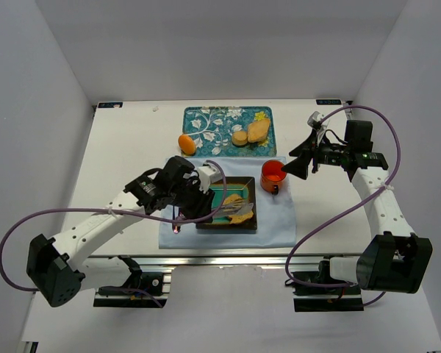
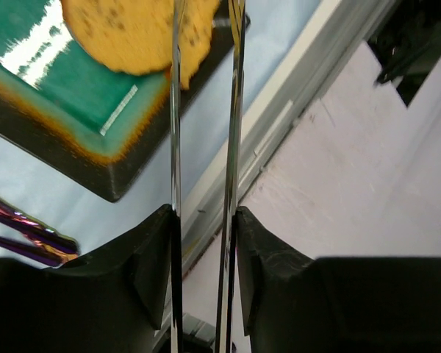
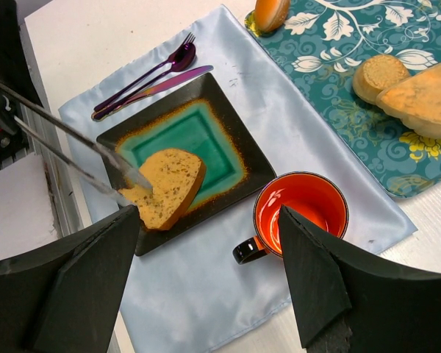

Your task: Place the bread

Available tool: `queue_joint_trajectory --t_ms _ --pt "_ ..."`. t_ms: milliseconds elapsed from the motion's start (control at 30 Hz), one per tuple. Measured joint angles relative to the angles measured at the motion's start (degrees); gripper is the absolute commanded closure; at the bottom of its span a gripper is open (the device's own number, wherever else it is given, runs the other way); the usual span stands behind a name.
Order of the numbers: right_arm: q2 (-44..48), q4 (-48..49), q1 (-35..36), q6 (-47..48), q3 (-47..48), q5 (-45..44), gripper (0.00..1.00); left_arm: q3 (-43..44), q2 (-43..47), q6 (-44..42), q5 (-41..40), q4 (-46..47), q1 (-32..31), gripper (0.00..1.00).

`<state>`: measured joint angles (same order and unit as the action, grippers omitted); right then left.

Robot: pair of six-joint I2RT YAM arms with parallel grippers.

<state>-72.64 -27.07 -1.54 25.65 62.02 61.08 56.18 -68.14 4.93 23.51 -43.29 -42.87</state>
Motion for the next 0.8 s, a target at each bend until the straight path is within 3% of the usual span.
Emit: queue_joint_trajectory --t_ms 367,633,800 --pt "0.0 0.0 -0.1 0.0 0.0 0.5 0.19 6.9 -2.3 0.8 -8.9 3.8 3.0 0.54" --pt "0.1 0.1 -0.3 0.0 0.0 1.0 0.19 11.9 -17.9 -0.7 -12.1 13.9 15.5 0.54" --pt "0.2 0.1 -0.3 -0.1 0.0 1.5 0.19 21.0 -31.0 -2.0 -12.3 17.4 17.2 0.52"
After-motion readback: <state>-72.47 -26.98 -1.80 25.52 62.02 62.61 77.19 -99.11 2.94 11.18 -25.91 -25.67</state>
